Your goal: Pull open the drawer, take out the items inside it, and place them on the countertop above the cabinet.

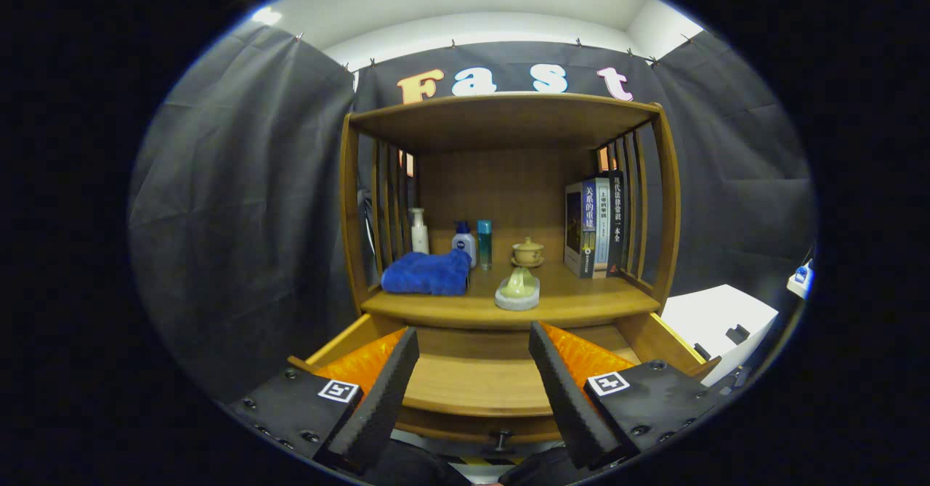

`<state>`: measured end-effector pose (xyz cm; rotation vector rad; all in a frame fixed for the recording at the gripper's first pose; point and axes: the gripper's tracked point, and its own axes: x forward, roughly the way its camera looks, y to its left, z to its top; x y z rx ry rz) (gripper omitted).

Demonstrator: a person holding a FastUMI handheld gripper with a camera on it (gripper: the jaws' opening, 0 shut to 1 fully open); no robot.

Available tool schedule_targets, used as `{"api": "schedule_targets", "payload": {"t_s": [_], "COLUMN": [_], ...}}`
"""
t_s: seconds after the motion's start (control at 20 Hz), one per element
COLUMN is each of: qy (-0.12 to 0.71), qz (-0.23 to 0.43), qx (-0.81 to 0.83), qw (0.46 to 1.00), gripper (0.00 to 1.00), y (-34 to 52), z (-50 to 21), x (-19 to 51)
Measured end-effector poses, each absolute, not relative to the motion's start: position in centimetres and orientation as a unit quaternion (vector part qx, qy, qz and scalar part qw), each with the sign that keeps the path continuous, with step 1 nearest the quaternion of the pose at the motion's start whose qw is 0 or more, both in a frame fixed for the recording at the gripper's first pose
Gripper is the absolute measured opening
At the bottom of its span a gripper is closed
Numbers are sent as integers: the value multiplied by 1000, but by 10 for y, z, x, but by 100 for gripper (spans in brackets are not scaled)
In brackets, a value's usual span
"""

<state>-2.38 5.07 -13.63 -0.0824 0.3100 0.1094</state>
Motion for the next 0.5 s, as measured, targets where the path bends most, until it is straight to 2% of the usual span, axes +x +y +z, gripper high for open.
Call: {"api": "schedule_targets", "payload": {"t_s": [0.5], "qy": [163], "qz": [40], "qx": [-50], "qw": [985], "gripper": [98], "y": [45], "z": [-192], "x": [-61]}}
